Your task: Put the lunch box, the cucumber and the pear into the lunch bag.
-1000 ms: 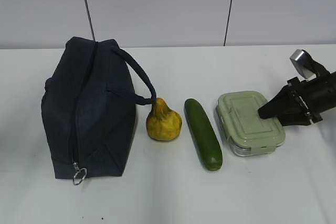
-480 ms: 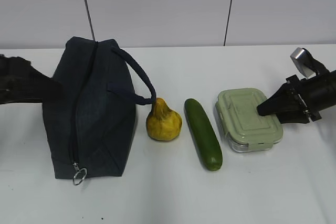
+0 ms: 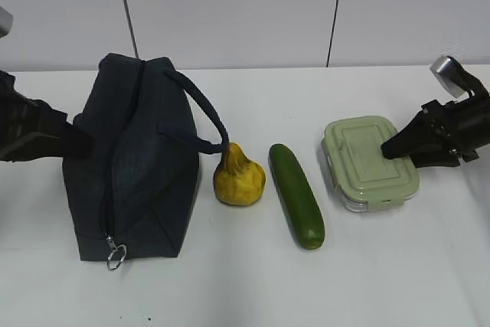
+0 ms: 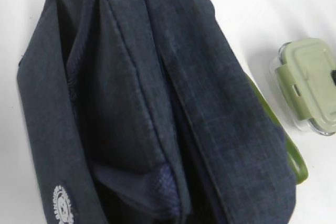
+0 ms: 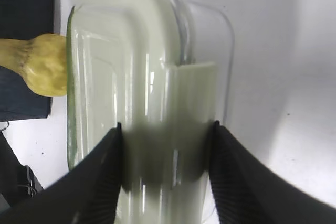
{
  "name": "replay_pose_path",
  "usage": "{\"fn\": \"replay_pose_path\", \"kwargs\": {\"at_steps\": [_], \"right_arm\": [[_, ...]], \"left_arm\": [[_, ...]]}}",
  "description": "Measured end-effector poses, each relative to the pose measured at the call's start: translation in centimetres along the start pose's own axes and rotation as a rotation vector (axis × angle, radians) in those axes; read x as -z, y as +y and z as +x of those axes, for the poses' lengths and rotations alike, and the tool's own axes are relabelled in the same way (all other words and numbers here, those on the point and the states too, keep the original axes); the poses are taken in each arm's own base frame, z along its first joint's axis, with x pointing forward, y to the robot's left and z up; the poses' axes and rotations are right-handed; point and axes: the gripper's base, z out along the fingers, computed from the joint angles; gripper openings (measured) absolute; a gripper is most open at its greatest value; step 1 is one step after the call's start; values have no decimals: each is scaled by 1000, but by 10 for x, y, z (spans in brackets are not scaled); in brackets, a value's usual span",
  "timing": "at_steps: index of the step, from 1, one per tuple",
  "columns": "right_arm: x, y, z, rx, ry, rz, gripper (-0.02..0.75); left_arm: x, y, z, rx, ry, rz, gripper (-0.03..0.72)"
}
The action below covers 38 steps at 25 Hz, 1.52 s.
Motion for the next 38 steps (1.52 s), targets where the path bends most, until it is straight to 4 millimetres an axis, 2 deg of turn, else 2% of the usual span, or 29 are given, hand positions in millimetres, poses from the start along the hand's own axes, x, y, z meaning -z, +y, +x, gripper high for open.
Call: {"fn": "replay_pose_path", "kwargs": {"at_steps": [3, 15, 18, 21, 30, 38], "right_arm": [[7, 9, -4, 17, -27, 1, 371], [34, 48, -22, -63, -207, -69, 369], [34, 63, -25, -40, -219, -83, 368], [22, 86, -29, -6, -213, -123, 368], [-38, 177, -34, 73, -171, -355, 368], [-64, 254, -37, 202, -167, -528, 368]], "left_arm": [[0, 0, 0, -2, 1, -2, -8], [0, -2, -2, 41, -23, 24, -13], [0, -3, -4, 64, -38, 33, -13], [0, -3, -4, 71, -43, 37, -13], [0, -3, -4, 74, -45, 38, -13], [0, -5, -9, 146, -91, 67, -14]]}}
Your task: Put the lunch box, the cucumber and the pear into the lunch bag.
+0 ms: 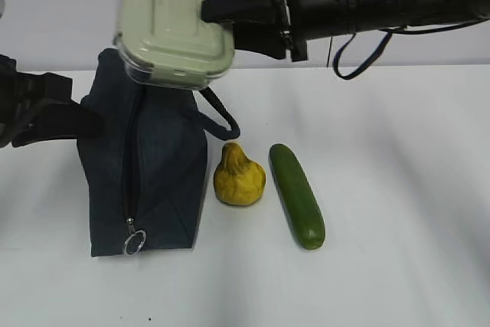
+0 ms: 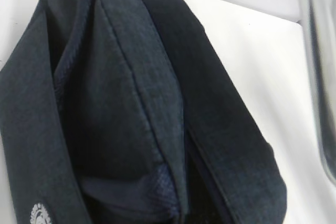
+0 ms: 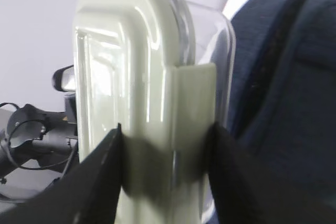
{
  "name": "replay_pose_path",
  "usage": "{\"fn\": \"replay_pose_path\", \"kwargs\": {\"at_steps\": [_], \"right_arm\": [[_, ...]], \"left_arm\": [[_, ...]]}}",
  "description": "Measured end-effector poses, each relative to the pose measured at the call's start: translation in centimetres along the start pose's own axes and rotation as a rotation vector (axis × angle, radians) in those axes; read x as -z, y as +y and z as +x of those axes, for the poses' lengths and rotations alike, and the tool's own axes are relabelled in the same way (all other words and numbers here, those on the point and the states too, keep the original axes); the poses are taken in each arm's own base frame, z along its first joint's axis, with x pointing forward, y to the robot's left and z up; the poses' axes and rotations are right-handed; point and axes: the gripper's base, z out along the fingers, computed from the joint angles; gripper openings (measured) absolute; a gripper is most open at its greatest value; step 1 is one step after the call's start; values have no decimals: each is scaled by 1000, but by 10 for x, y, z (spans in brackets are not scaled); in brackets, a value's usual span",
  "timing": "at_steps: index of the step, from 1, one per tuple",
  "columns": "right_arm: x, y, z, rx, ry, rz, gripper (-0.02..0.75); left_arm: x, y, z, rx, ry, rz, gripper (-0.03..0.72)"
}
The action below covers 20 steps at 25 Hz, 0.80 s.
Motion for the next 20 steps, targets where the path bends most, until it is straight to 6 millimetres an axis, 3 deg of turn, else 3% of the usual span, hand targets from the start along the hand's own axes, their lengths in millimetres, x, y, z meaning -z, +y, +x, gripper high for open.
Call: {"fn": "replay_pose_path", "kwargs": {"at_steps": [4, 7, 16, 20], "right_arm": [[-23, 17, 4, 39, 17, -40, 368], [-36, 14, 5, 30, -13, 6, 368], [-54, -49, 13, -90, -63, 152, 368], [-54, -62, 18, -54, -15, 223, 368]], "left_arm": [[0, 0, -1, 4, -7, -2, -15], [0, 0, -1, 4, -9, -1, -15], [0, 0, -1, 4, -14, -5, -15], [0, 1, -2, 5, -17, -8, -15]]}}
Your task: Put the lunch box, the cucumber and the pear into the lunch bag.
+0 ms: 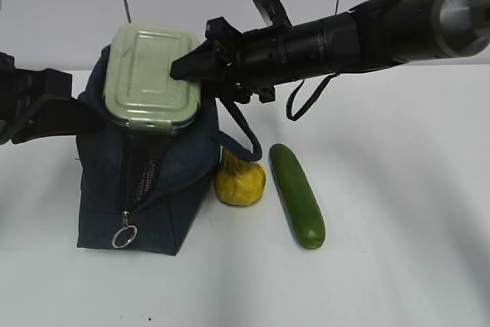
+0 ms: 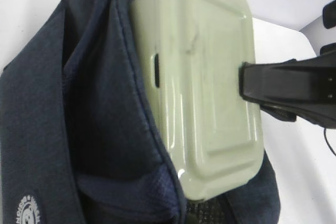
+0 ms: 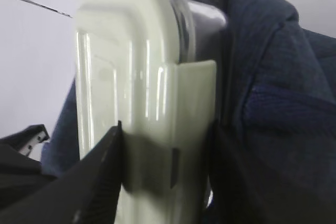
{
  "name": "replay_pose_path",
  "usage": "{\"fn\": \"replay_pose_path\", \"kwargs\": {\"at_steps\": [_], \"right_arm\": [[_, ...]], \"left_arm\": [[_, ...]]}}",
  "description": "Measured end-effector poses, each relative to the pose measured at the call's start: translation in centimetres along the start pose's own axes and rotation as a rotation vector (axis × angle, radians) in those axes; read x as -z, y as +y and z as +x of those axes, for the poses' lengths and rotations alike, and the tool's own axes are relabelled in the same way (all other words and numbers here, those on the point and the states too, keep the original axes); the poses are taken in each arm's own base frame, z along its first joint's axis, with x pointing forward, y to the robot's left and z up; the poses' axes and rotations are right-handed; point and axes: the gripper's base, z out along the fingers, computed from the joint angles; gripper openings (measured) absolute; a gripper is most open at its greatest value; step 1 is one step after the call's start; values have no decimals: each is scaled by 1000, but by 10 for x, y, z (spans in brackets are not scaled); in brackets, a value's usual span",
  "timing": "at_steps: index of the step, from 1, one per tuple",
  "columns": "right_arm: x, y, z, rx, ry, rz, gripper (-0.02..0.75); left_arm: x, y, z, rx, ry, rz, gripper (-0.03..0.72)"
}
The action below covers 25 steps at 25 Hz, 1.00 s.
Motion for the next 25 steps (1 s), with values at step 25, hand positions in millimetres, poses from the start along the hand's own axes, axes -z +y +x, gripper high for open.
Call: {"fn": "replay_pose_path", "kwargs": {"at_steps": [25], "right_arm": [[-38, -12, 8, 161, 180, 229, 422]], "left_arm": [[0, 0, -2, 22, -26, 0, -15]]}}
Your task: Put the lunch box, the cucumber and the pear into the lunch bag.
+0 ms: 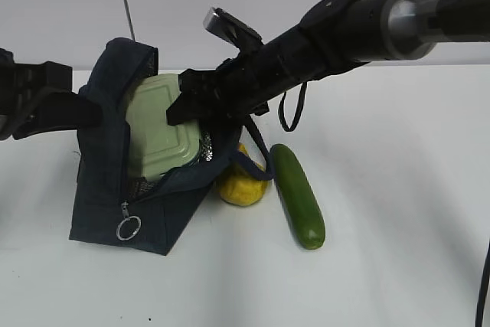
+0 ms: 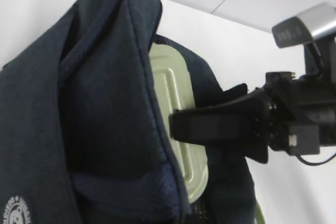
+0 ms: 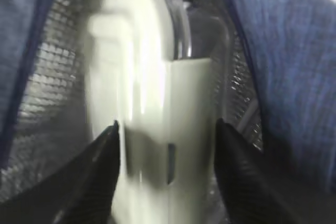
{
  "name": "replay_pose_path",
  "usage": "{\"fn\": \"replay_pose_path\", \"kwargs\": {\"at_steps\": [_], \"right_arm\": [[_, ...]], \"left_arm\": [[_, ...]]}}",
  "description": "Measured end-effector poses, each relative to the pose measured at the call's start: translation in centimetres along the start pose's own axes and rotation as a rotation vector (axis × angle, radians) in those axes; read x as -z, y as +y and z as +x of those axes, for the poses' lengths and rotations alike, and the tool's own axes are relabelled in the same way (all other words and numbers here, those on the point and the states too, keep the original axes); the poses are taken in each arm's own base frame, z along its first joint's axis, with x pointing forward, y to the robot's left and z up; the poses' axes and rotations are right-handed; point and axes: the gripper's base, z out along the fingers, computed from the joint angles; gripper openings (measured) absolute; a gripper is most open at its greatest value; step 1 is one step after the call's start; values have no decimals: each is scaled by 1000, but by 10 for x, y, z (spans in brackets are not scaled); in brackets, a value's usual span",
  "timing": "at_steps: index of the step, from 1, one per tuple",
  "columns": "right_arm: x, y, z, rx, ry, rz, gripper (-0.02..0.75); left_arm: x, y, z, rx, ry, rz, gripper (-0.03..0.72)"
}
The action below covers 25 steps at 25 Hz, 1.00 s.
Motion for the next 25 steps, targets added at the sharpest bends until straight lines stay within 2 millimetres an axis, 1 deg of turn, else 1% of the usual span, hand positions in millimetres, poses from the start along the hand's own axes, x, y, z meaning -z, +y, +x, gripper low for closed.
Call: {"fn": "replay_pose_path", "kwargs": {"at_steps": [3, 5, 8, 11, 14, 17, 19, 21, 23, 25], "right_arm": [[2, 9, -10, 22, -23, -18, 517], [3, 12, -13, 28, -29, -29, 551], [6, 19, -18, 61, -16, -51, 566], [12, 26, -25, 137, 9, -51, 567], [29, 34, -34, 247, 44, 42, 567], [57, 42, -41, 314, 89, 206, 568], [78, 47, -43, 320, 112, 318, 568], [93, 47, -42, 310, 154, 426, 567], [103, 43, -36, 263, 227, 506, 567], [108, 38, -29, 202, 304, 571, 567]], "left_arm": [[0, 0, 0, 0, 1, 1, -15], [0, 0, 0, 0, 2, 2, -15], [0, 0, 0, 0, 1, 1, -15], [0, 0, 0, 0, 4, 4, -15], [0, 0, 0, 0, 4, 4, -15], [0, 0, 0, 0, 4, 4, -15], [0, 0, 0, 0, 4, 4, -15], [0, 0, 0, 0, 4, 4, -15], [0, 0, 0, 0, 2, 3, -15], [0, 0, 0, 0, 2, 3, -15]]}}
